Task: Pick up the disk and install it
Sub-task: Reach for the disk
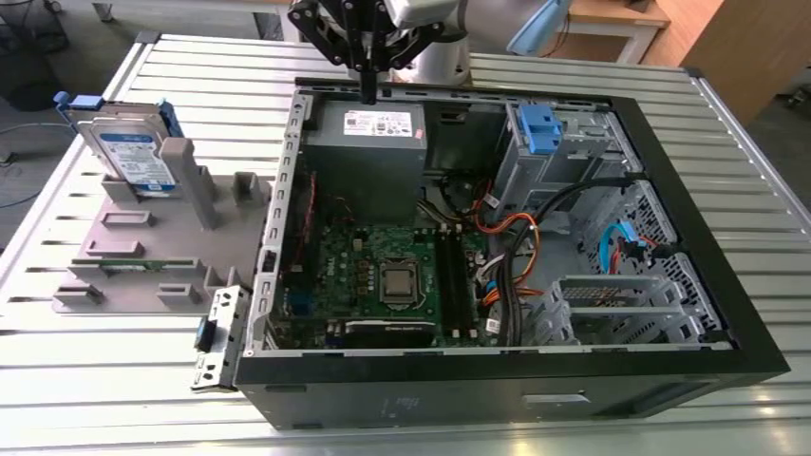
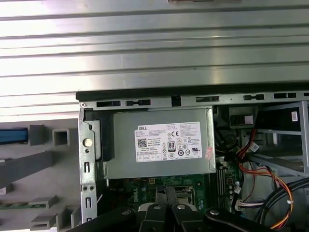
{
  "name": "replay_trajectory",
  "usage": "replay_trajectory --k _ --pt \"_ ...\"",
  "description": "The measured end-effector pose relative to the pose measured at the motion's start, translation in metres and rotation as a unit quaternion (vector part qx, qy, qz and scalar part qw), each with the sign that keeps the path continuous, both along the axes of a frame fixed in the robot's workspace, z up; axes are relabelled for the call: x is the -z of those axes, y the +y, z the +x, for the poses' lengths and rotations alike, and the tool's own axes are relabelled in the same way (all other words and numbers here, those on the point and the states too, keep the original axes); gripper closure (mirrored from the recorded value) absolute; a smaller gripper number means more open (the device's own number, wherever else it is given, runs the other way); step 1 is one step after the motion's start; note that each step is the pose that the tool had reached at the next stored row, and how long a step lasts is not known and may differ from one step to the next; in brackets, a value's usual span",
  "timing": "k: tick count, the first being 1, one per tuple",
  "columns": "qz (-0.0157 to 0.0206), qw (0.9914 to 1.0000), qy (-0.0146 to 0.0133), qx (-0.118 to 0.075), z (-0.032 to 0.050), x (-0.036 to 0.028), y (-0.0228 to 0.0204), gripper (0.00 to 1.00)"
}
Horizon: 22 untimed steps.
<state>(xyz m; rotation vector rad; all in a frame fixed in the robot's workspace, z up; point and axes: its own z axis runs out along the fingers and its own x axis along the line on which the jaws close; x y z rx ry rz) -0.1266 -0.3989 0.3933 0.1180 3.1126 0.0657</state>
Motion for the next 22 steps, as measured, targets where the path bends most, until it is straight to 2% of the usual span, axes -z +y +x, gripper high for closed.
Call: replay_trajectory --k 13,22 --pt "0.0001 1.0 -0.0001 0.0 -0.0023 0.0001 0.0 0.89" --pt "0.0 1.0 0.0 0.0 -0.0113 0.0002 0.0 0.89"
